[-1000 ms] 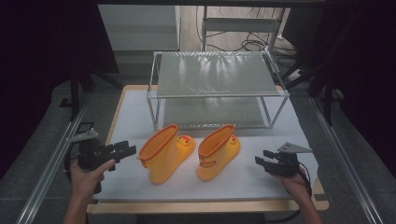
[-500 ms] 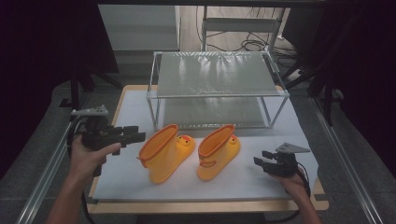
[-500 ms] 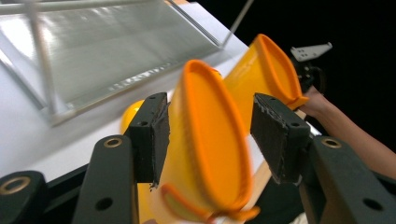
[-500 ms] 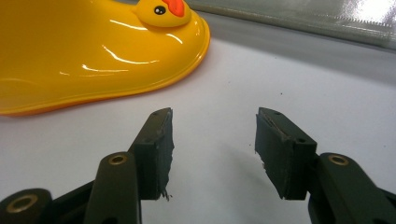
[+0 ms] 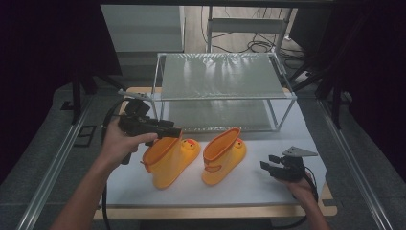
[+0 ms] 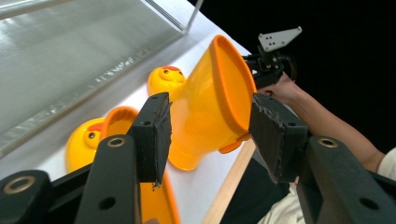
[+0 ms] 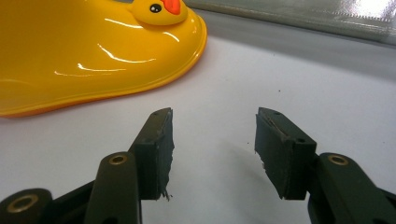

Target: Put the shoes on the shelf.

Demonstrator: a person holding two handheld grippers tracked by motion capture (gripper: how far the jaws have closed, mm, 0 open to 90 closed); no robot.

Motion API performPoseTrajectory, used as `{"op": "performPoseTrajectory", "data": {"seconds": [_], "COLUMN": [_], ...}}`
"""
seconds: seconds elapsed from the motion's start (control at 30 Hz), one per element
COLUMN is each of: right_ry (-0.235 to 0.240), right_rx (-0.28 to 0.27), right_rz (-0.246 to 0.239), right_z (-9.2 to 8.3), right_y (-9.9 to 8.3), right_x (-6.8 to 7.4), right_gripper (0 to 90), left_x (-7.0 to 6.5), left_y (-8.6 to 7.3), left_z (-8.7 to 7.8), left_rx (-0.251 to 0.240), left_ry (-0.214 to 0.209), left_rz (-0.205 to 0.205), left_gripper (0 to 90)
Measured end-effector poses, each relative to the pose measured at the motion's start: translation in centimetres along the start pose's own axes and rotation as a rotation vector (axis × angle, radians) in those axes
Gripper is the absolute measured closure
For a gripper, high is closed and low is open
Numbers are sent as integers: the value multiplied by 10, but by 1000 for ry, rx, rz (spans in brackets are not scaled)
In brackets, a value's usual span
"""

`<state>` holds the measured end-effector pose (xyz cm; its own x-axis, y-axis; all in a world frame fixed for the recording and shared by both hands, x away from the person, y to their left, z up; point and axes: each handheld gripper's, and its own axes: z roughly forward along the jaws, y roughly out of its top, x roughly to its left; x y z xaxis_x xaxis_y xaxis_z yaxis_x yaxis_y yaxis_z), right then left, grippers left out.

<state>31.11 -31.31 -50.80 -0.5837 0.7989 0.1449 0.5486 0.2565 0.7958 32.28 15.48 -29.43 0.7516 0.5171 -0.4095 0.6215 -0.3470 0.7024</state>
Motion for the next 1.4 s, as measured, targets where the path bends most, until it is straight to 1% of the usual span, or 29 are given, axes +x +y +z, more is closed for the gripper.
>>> {"op": "performPoseTrajectory", "data": {"seconds": [0.07,0.13,0.33,0.43,0.53,0.67,0.8,0.83,0.93,0.97,1.0,1.13,1.2,1.23,1.33,1.4], "right_ry": [-2,-2,-5,-5,-2,-3,1,4,8,6,6,3,2,1,0,1], "right_rx": [1,3,9,10,10,15,22,21,14,13,15,18,16,17,19,19], "right_rz": [-4,-4,2,5,6,1,6,4,0,0,3,-1,-1,-1,5,4], "right_z": [1,1,1,1,2,3,3,3,3,3,3,3,3,3,3,3], "right_y": [0,0,0,0,0,0,-1,-1,-1,-1,-1,-1,-1,-1,-1,-1], "right_x": [0,0,0,0,1,1,1,1,1,1,1,1,1,0,0,0], "right_gripper": [468,468,468,468,468,468,467,467,467,467,467,467,468,468,468,468], "left_x": [-2,-5,-13,-16,-17,-17,-19,-20,-23,-24,-24,-27,-28,-29,-31,-30], "left_y": [7,15,30,36,40,45,49,50,53,54,56,60,61,62,62,62], "left_z": [4,10,25,36,44,59,73,76,82,84,86,96,102,105,114,119], "left_rx": [25,46,97,134,153,195,234,245,249,258,277,309,319,316,333,356], "left_ry": [-9,-1,-23,-19,-24,-25,-31,-27,-33,-33,-29,-11,-1,3,20,32], "left_rz": [0,8,24,33,31,32,29,37,38,46,59,64,59,47,37,46], "left_gripper": [491,494,497,500,508,518,523,523,527,528,531,536,540,544,555,561]}}
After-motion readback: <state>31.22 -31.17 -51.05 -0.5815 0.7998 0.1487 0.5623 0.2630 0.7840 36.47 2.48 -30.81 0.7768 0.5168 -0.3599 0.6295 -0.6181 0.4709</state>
